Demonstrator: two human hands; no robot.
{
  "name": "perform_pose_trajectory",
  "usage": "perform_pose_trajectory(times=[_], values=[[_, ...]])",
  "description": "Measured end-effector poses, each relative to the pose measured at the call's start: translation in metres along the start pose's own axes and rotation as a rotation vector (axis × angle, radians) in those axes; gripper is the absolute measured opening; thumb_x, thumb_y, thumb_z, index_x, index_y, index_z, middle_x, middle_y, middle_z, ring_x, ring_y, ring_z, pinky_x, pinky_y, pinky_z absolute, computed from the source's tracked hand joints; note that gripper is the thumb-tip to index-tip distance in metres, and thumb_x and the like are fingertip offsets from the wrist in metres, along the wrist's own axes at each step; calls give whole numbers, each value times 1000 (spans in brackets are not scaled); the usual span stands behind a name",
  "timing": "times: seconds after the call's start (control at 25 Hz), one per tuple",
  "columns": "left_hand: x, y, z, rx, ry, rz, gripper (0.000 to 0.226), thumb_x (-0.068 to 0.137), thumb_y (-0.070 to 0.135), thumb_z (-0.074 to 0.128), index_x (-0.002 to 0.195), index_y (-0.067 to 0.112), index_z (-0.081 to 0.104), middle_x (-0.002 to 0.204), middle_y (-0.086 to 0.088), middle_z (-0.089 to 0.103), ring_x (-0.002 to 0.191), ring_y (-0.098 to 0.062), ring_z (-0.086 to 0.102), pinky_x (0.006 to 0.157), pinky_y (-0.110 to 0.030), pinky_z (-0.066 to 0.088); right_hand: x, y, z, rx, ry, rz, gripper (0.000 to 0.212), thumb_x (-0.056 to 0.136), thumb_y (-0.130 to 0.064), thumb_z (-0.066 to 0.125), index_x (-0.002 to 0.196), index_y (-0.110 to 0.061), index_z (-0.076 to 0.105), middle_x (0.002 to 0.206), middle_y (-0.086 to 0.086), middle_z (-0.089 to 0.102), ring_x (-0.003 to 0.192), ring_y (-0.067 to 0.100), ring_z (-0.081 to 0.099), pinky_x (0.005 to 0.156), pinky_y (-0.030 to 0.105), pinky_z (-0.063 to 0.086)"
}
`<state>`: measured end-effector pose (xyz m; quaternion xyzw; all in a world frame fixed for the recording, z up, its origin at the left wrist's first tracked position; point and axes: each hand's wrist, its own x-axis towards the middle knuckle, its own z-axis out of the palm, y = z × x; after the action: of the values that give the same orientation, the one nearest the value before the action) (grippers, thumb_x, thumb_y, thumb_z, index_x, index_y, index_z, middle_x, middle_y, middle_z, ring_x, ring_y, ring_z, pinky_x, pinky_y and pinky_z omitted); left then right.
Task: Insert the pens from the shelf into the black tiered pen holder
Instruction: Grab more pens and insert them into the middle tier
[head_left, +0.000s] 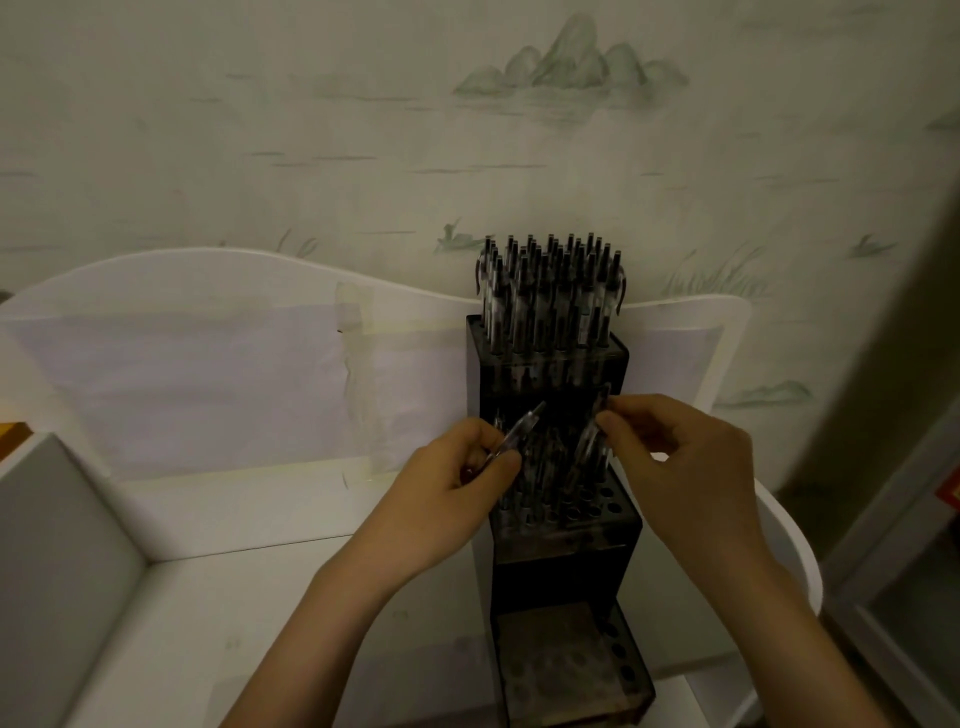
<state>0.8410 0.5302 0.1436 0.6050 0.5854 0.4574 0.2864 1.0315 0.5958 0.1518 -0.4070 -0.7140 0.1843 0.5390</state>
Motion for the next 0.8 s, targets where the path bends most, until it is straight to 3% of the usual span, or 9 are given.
perform_pose_trajectory(times=[0.16, 0.4, 0.6, 0.68, 0.8], values=[[-1, 1, -1, 27, 13, 17, 13, 95, 28, 56, 85, 19, 60, 56, 12, 45, 50, -2, 40, 50, -15, 33, 0, 4, 0, -51, -38, -40, 14, 84, -15, 72, 92, -26, 73, 78, -26, 62, 82, -6, 63, 70, 1, 45], [-3, 3, 0, 127, 32, 66, 10, 95, 27, 57, 89, 20, 59, 53, 14, 49, 47, -1, 42, 48, -10, 32, -8, 27, 12, -132, -224, 146, 15, 87, -22, 70, 101, -22, 74, 85, -7, 72, 76, -2, 65, 68, -3, 42], [-7, 7, 4, 198, 43, 103, 6, 95, 27, 57, 91, 23, 58, 59, 16, 56, 49, 0, 49, 47, -10, 33, -9, 17, 7, -121, -160, 114, 21, 81, -26, 76, 102, -25, 71, 84, -12, 70, 72, -3, 62, 67, 2, 46], [-9, 9, 8, 227, 45, 122, 5, 95, 29, 56, 91, 25, 56, 63, 12, 58, 52, -2, 53, 48, -16, 39, -13, 4, 4, -36, -75, 52, 9, 80, -31, 75, 84, -24, 72, 71, -15, 68, 66, 2, 63, 62, 8, 48], [-9, 11, 15, 279, 29, 149, 3, 95, 31, 55, 94, 28, 54, 70, 5, 62, 59, -7, 60, 56, -33, 51, -18, -12, 9, 150, -157, 125, 21, 78, -42, 72, 76, -21, 73, 66, -11, 70, 64, 5, 66, 60, 15, 52]])
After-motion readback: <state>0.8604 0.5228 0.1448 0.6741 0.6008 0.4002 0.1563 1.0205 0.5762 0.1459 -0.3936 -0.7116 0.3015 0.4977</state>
